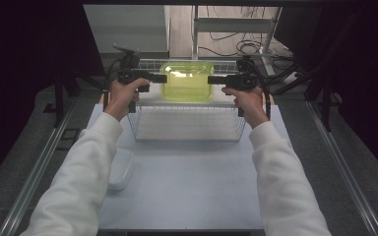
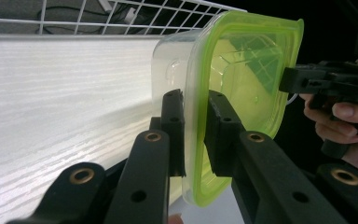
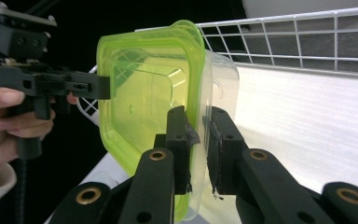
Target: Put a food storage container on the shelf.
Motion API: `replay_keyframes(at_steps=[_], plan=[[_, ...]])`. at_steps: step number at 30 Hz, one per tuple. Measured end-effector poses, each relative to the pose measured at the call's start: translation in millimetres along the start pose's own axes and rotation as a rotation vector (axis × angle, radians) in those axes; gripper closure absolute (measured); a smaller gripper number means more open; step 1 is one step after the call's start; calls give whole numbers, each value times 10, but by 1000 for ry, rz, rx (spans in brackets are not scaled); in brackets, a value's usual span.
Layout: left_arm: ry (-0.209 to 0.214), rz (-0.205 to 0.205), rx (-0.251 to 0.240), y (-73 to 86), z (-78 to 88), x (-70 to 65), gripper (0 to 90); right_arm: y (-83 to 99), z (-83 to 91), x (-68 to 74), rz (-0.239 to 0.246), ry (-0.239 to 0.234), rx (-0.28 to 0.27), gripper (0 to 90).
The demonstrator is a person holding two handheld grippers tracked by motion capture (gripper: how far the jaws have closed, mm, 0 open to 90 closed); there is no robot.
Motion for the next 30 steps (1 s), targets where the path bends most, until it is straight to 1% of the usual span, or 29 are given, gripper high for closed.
replay_keyframes(at_steps=[3, 4, 5, 6, 7, 9, 10, 11, 12, 14, 15, 16, 17, 18, 19, 21, 23, 26, 30], plan=[[-3, 1, -3, -20, -21, 13, 791, -17, -12, -24, -8, 3, -3, 790], [-3, 10, -4, -30, -31, 18, 791, -21, -15, -31, -12, 4, -1, 790], [-5, 7, 1, -36, -38, 28, 789, -29, -22, -47, -24, 4, 5, 790], [-8, 17, -2, -48, -49, 25, 788, -37, -33, -65, -36, 7, 6, 789], [-14, 17, 2, -55, -54, 28, 786, -44, -45, -82, -51, 10, 12, 787], [-31, 31, 0, -82, -82, 33, 787, -62, -73, -115, -75, 13, 10, 782], [-31, 42, 4, -100, -96, 54, 786, -69, -82, -128, -81, 15, 12, 778], [-27, 51, 6, -111, -106, 71, 784, -84, -98, -142, -97, 20, 17, 773], [-20, 69, 10, -130, -123, 100, 783, -94, -111, -152, -105, 23, 19, 770], [-15, 99, 7, -158, -157, 139, 779, -116, -140, -179, -138, 32, 29, 763], [-12, 105, 6, -167, -171, 155, 775, -130, -157, -197, -163, 39, 39, 758], [-9, 121, 4, -178, -198, 185, 772, -138, -173, -207, -176, 45, 40, 753], [0, 146, 1, -188, -223, 221, 765, -150, -197, -225, -199, 56, 48, 744], [5, 154, 2, -195, -234, 242, 761, -159, -224, -244, -225, 66, 51, 739], [6, 162, 5, -201, -243, 253, 759, -163, -237, -256, -240, 68, 51, 737], [-1, 162, 11, -211, -264, 272, 753, -172, -257, -279, -269, 68, 55, 733], [6, 167, 7, -207, -282, 296, 745, -175, -274, -302, -285, 70, 59, 727], [12, 177, 2, -208, -304, 320, 734, -172, -300, -331, -305, 67, 52, 719], [23, 180, -6, -204, -316, 340, 722, -172, -310, -344, -313, 69, 47, 712]])
Point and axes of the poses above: each handheld gripper's, and its own axes: z roughly backward along the jaws, y roughly out of its underside, x roughly to its left, the point moved 4 cm from there along -z, roughly forward along the jaws
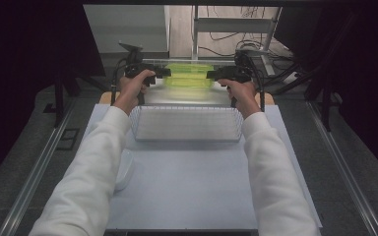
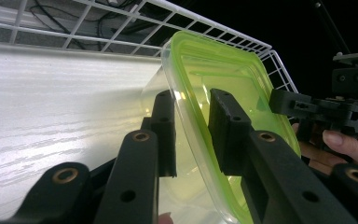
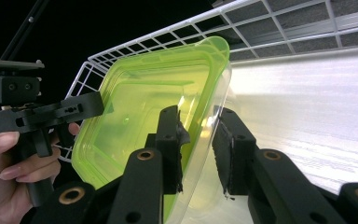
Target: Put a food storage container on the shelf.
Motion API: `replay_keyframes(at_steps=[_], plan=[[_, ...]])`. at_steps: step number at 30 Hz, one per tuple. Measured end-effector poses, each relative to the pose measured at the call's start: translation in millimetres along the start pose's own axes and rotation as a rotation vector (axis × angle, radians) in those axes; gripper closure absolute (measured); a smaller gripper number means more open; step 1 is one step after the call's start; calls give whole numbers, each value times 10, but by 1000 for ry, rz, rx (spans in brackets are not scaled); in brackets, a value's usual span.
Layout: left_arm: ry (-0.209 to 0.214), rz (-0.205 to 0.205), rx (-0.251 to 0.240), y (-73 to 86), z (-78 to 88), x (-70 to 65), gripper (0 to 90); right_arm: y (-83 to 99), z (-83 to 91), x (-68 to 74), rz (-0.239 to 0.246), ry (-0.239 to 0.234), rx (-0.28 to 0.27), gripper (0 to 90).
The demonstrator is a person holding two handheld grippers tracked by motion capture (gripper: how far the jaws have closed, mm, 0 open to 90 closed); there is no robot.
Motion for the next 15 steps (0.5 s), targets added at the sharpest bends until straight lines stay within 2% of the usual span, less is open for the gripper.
replay_keyframes(at_steps=[2, 4, 7, 11, 13, 15], plan=[[-9, -5, -1, 2, -3, 9, 704, 0, -1, -5, -1, 0, -3, 705], [-22, -24, -10, 6, -6, 9, 627, 6, 1, -1, 29, 12, -12, 666], [-13, -44, -37, 10, -6, -8, 497, 10, 20, 5, 43, 4, -46, 512], [-30, -92, -67, 15, 21, -58, 339, -7, 104, 62, 112, 46, -108, 382], [-22, -111, -71, 29, 50, -82, 304, -1, 159, 119, 156, 63, -129, 346], [-28, -133, -84, 54, 106, -106, 270, 11, 218, 163, 180, 76, -144, 323]])
Point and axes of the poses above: each handheld gripper's, and its own axes: z roughly backward along the jaws, y roughly out of its underside, x roughly to its left, the point moved 4 cm from there along -z, roughly forward along the jaws
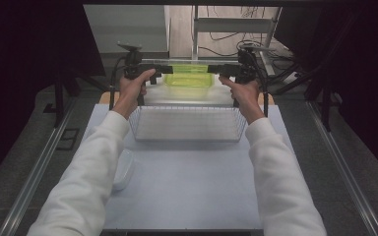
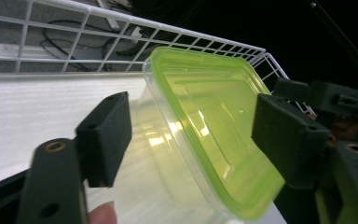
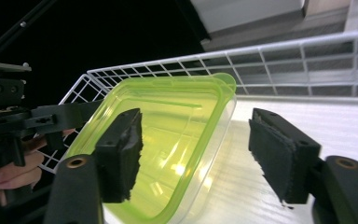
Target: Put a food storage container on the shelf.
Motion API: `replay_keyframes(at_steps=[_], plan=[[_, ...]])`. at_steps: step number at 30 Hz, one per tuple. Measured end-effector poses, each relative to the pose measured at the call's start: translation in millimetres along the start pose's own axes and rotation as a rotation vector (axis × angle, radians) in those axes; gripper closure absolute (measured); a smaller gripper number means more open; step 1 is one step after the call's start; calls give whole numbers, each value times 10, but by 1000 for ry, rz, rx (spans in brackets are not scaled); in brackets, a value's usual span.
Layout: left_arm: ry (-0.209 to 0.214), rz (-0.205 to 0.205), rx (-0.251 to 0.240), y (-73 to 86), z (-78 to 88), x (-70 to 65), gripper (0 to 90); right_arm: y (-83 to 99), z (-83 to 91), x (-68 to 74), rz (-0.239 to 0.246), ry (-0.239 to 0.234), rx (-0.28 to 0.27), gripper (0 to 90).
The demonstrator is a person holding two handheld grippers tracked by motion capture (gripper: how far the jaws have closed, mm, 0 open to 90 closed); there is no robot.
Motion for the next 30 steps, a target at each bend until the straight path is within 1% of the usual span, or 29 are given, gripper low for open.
replay_keyframes(at_steps=[1, 2, 4, 6, 8, 9, 11, 13, 14, 15, 17, 19, 21, 22, 23, 24, 25, 26, 28, 30], plan=[[-7, -12, -21, 15, 48, -28, 260, 0, 42, 22, 23, 8, -9, 311], [-10, -20, -32, 29, 81, -44, 250, 5, 103, 52, 59, 14, -23, 306], [-22, -45, -48, 79, 163, -99, 234, 36, 192, 83, 102, 11, -26, 296], [-50, -98, -40, 158, 247, -157, 219, 105, 288, 99, 146, 18, -16, 289], [-61, -136, -40, 249, 340, -224, 214, 218, 398, 98, 179, 5, -3, 284], [-60, -146, -44, 300, 388, -259, 215, 258, 431, 94, 187, 1, -1, 282], [-41, -162, -38, 433, 497, -337, 215, 382, 542, 83, 205, -18, 7, 281], [-44, -181, -22, 553, 572, -383, 218, 493, 640, 71, 225, -47, 7, 278], [-38, -192, -2, 626, 604, -398, 218, 535, 676, 66, 227, -61, 8, 276], [-36, -192, 13, 699, 630, -400, 217, 593, 726, 57, 230, -76, 9, 275], [-55, -205, 53, 867, 689, -400, 218, 717, 818, 39, 239, -91, 8, 274], [-57, -211, 52, 985, 760, -410, 222, 858, 896, 24, 253, -96, 17, 273], [-49, -212, 48, 1122, 841, -419, 225, 1008, 973, 16, 279, -78, 8, 273], [-54, -215, 52, 1213, 878, -421, 228, 1091, 1002, 17, 293, -74, 14, 273], [-66, -230, 63, 1306, 908, -415, 228, 1194, 1033, 19, 307, -75, 23, 273], [-79, -239, 71, 1363, 923, -406, 226, 1295, 1057, 21, 314, -73, 33, 273], [-97, -246, 82, 1463, 947, -382, 224, 1356, 1070, 24, 316, -79, 39, 273], [-98, -242, 85, 1524, 961, -367, 225, 1458, 1085, 27, 312, -98, 42, 272], [-91, -231, 98, 1666, 987, -328, 226, 1609, 1095, 33, 288, -134, 59, 266], [-95, -222, 112, 1838, 1015, -285, 226, 1752, 1106, 31, 282, -144, 65, 264]])
Point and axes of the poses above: each handheld gripper's, and its own axes: z roughly backward along the jaws, y roughly out of its underside, x roughly to its left, the point moved 4 cm from there along -z, roughly forward along the jaws
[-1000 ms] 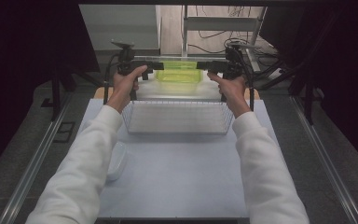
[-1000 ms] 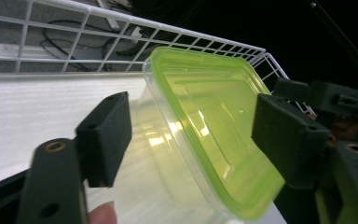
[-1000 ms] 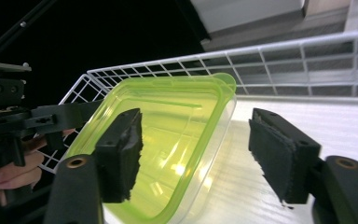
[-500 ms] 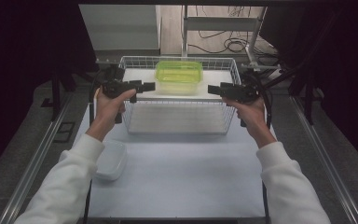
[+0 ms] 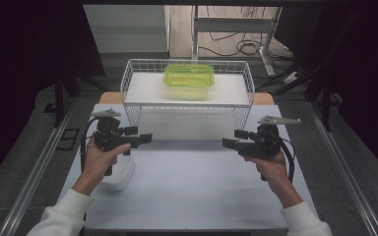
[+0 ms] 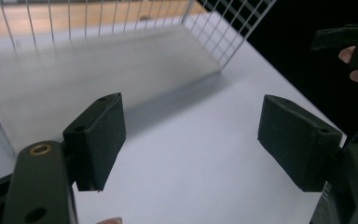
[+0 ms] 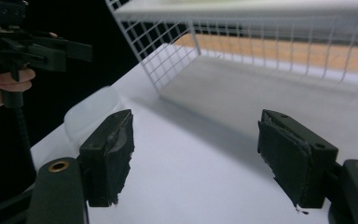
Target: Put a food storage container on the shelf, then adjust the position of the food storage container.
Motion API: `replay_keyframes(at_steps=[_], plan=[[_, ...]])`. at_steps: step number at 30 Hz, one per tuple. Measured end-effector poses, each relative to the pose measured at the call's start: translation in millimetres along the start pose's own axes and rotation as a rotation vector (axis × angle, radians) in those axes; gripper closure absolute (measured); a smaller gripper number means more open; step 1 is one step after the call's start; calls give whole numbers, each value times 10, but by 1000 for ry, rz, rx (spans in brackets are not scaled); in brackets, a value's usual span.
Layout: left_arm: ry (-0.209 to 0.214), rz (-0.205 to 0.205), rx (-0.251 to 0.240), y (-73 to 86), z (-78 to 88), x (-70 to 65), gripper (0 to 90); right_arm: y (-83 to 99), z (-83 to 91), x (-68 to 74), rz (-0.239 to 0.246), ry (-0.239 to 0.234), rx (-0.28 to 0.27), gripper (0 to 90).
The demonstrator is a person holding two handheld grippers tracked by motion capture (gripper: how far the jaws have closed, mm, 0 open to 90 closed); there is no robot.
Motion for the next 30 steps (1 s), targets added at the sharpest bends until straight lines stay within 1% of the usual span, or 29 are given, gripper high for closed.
replay_keyframes(at_steps=[1, 3, 5, 6, 8, 9, 11, 13, 15, 16, 19, 21, 24, 27, 28, 30], plan=[[0, 2, 9, 71, 2, -1, 227, 96, -5, 18, 2, 0, 15, 260], [-3, 0, 24, 202, 12, -15, 228, 216, -2, 32, 5, 12, 30, 258], [-3, -11, 48, 310, 24, -39, 226, 339, 8, 22, 16, 41, 54, 252], [-6, -15, 51, 348, 35, -45, 226, 415, 13, 11, 14, 56, 68, 248], [-10, -23, 62, 451, 49, -62, 225, 536, 14, -13, 19, 66, 89, 244], [-19, -26, 62, 512, 54, -63, 225, 580, 13, -20, 15, 66, 97, 244], [-29, -33, 87, 592, 37, -59, 225, 691, -5, -41, 6, 66, 121, 241], [-35, -34, 96, 657, 23, -56, 225, 744, -23, -40, 4, 58, 131, 241], [-20, -27, 109, 708, 6, -61, 226, 786, -38, -25, -4, 51, 137, 242], [-21, -28, 111, 728, -3, -59, 226, 803, -45, -18, -6, 46, 132, 245], [-42, -37, 128, 765, -38, -29, 226, 861, -57, -23, 2, 54, 139, 247], [-46, -37, 133, 776, -45, -28, 226, 898, -58, -41, 3, 64, 151, 247], [-47, -45, 133, 779, -35, -42, 219, 909, -43, -48, -1, 70, 145, 247], [-62, -55, 134, 779, -21, -44, 219, 908, -27, -46, 2, 75, 141, 247], [-72, -65, 136, 778, -15, -36, 220, 911, -29, -48, 4, 76, 140, 247], [-82, -69, 137, 777, -8, -15, 222, 937, -38, -47, 6, 77, 149, 253]])
Point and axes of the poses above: each handheld gripper's, and its own axes: z roughly backward along the jaws, y roughly out of its underside, x roughly to its left, the point moved 4 cm from there along -z, roughly forward along the jaws
